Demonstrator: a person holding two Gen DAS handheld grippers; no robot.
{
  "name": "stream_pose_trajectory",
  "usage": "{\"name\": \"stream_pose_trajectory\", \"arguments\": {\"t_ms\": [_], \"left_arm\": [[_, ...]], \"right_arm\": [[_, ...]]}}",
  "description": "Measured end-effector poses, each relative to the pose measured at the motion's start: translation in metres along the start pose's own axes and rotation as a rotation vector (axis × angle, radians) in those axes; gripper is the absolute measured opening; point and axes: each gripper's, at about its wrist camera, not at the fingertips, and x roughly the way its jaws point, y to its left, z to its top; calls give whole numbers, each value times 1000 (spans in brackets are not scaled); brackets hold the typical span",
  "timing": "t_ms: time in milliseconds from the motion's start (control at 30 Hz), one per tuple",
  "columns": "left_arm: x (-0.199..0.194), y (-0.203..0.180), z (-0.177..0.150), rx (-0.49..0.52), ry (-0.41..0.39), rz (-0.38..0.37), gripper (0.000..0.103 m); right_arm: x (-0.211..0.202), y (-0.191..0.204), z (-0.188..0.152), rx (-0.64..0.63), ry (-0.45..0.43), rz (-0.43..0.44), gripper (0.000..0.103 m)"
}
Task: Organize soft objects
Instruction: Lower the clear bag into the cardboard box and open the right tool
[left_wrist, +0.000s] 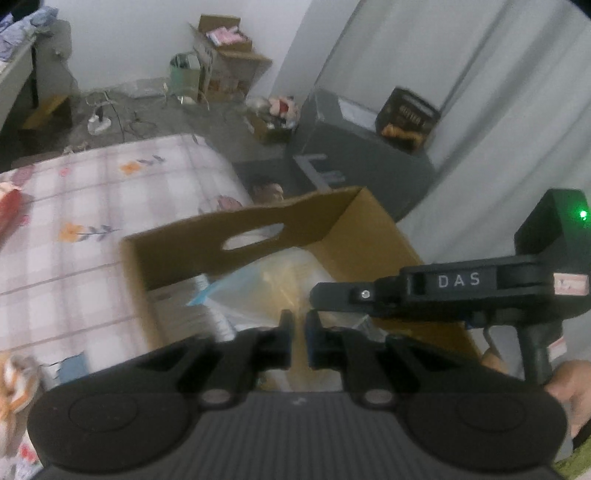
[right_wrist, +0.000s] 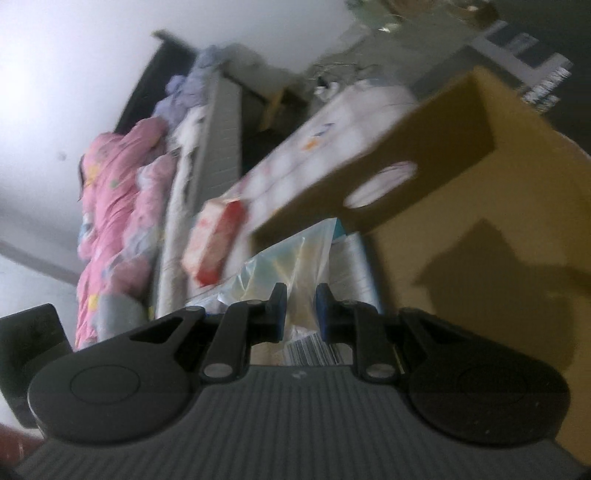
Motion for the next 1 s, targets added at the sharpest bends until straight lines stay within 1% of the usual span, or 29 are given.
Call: {"name": "stream_pose_trajectory", "arguments": {"t_ms": [200,300,400,467,533,633,767,900,1000], "left_arm": [[59,4,14,-5,90,63,9],[77,14,16,-28,126,103,10],[84,24,17,-56,146,119,12],[81,26,17,-56,146,114,16],[73,26,17,-50,138,111,18],[60,25,17,-41,114,105,19],[41,26,16,-37,82,99,30],[19,29,13,-41,55,100,35],[-5,32,11,-40,18,91,42]], "right_arm": [[42,-47,26,16,50,-59,16],[68,-62,33,18,81,-83,16],[90,-74,36,6,100,-152,16],[98,-81,35,17,103,-159,16],[98,-84,33,30,99,-148,16],[97,-78,27,35,92,-154,16],[97,-74,20,48,45,-188,16],[99,-66,18,34,-4,-207,16],[97,-58,17,20,-18,-198,18]]}}
